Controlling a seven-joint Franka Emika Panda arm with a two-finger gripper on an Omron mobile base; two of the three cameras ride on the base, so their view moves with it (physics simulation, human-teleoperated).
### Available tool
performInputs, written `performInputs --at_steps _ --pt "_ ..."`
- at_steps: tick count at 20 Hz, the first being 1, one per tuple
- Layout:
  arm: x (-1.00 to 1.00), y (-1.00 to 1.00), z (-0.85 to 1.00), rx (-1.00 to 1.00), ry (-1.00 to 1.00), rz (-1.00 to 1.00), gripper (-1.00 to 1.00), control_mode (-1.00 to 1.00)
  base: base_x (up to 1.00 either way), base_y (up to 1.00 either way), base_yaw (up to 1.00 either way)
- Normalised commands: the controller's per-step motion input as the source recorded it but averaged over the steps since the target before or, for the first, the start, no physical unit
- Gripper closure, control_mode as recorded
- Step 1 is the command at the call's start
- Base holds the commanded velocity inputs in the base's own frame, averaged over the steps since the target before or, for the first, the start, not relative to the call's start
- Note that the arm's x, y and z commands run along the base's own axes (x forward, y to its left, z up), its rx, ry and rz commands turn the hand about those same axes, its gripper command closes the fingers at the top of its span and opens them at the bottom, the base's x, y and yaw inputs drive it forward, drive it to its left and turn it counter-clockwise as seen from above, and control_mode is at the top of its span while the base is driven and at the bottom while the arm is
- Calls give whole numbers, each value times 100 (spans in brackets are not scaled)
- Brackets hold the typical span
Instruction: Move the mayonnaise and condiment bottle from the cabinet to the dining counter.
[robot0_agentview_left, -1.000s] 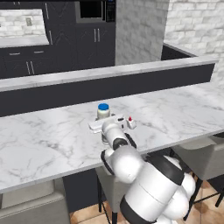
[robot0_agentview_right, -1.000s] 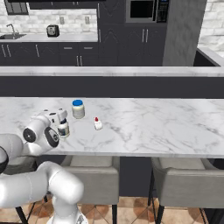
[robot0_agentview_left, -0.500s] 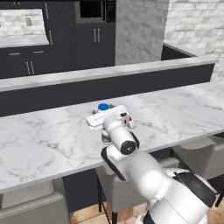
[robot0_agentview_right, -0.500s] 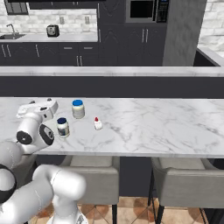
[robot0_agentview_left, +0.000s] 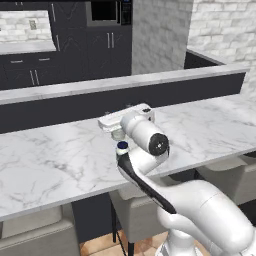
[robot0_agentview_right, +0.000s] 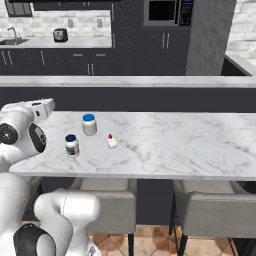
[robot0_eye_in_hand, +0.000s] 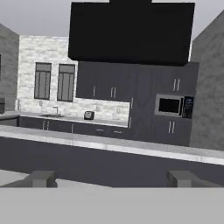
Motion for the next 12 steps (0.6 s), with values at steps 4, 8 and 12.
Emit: performInputs --at_steps 4,8,12 --pt "-34 21 100 0 40 -6 -100 -100 0 0 0" --pt "-43 1 99 0 52 -12 -100 -100 0 0 0" --pt "-54 -6 40 -3 39 -11 -100 -100 0 0 0"
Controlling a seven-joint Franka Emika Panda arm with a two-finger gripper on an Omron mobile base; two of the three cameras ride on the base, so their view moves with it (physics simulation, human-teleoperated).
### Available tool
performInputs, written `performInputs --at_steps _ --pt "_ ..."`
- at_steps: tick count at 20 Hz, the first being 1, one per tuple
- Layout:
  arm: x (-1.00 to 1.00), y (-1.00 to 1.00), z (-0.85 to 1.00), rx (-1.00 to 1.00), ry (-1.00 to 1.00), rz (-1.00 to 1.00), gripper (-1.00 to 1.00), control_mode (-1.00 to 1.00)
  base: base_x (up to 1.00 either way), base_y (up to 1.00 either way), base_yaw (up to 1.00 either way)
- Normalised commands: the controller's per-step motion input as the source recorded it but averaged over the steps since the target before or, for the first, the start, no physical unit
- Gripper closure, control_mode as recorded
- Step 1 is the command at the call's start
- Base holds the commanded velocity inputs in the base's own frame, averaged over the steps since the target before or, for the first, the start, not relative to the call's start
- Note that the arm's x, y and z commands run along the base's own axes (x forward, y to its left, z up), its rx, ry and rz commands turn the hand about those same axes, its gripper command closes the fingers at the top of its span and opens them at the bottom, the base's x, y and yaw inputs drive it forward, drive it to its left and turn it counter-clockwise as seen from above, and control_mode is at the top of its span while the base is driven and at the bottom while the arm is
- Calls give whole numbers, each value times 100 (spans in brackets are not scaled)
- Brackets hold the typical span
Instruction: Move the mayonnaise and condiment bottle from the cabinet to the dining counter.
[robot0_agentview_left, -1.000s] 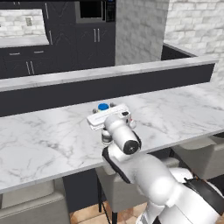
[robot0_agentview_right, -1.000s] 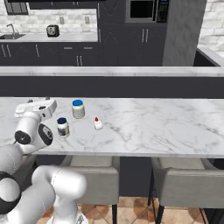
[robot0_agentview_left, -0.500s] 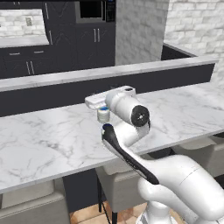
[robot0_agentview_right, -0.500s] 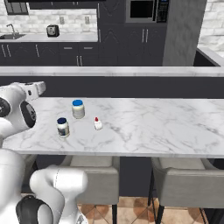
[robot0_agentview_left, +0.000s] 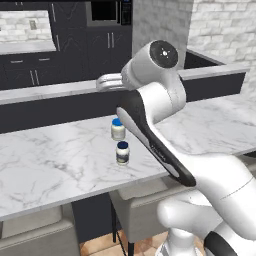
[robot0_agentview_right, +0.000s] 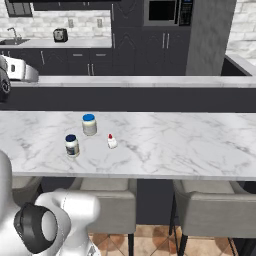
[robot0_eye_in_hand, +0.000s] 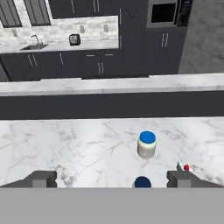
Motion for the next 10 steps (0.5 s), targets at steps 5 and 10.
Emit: performInputs --at_steps 5,10 --pt "-69 -27 -19 -5 5 -5 -100 -100 0 0 0" --pt "-72 -30 -28 0 0 -9 -100 -100 0 0 0"
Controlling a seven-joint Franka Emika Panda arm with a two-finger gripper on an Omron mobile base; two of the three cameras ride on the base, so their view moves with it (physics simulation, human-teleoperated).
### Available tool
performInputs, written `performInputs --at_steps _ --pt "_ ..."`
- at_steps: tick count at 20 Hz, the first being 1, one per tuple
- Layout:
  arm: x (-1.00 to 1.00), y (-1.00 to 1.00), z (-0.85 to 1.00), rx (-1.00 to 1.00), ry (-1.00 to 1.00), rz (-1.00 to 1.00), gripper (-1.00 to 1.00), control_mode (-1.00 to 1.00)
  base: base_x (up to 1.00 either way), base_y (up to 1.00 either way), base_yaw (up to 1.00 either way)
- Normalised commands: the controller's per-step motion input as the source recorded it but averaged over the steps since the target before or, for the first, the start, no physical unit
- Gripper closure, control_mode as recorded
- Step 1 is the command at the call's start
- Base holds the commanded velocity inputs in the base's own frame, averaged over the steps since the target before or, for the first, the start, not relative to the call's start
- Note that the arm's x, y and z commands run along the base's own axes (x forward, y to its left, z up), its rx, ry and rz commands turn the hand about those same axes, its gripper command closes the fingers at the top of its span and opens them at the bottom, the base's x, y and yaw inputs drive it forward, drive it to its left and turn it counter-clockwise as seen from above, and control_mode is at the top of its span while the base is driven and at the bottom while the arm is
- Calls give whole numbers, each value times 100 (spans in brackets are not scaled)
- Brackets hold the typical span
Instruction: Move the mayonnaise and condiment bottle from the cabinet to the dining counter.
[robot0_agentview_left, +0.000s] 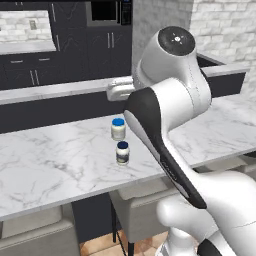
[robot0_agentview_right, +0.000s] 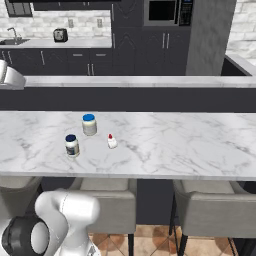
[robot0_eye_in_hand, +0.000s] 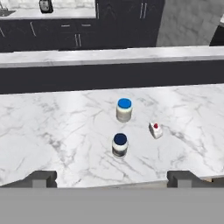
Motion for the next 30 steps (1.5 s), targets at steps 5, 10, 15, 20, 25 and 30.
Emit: performInputs --at_steps 5,10,15,20,25,30 --pt "-25 -44 -20 2 2 -5 -100 -100 0 0 0" --pt "2 -43 -1 5 18 0 -100 -100 0 0 0" --pt "4 -50 -9 4 25 0 -100 -100 0 0 0" --pt "-5 -31 -28 8 23 0 -100 -100 0 0 0" --pt "-10 0 -19 2 10 0 -100 100 -16 0 0" --pt "0 0 0 0 0 0 -100 100 -80 69 0"
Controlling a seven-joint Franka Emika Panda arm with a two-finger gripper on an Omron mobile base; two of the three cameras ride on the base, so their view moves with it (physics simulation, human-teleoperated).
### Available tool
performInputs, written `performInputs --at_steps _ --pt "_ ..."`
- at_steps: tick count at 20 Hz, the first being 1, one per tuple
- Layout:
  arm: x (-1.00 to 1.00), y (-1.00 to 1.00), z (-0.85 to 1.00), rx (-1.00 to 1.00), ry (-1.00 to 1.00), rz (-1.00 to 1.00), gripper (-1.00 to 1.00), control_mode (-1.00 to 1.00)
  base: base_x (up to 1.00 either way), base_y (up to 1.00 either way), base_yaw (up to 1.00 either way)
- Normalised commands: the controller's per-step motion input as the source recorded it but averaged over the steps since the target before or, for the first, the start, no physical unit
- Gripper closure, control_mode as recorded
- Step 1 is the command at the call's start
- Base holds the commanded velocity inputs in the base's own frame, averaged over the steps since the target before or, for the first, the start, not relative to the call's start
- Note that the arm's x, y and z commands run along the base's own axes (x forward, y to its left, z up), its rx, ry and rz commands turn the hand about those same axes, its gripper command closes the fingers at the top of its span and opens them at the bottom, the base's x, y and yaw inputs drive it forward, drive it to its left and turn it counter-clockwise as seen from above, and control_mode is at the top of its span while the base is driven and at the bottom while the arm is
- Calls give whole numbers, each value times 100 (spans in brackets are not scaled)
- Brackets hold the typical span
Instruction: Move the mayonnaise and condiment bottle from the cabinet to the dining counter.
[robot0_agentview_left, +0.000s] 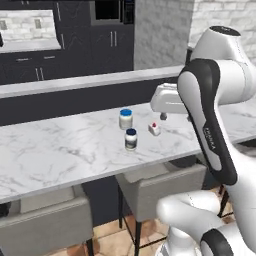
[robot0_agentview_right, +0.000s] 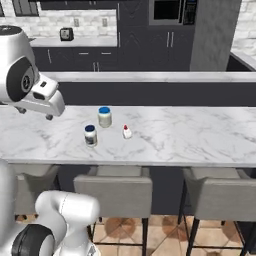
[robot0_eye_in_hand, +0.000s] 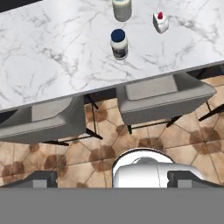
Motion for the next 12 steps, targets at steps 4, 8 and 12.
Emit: performInputs --at_steps 4,8,12 --pt "0 0 0 0 0 0 -100 100 -54 100 0" --pt "0 0 0 0 0 0 -100 100 -17 100 0" --pt "0 0 0 0 0 0 -100 100 0 100 0"
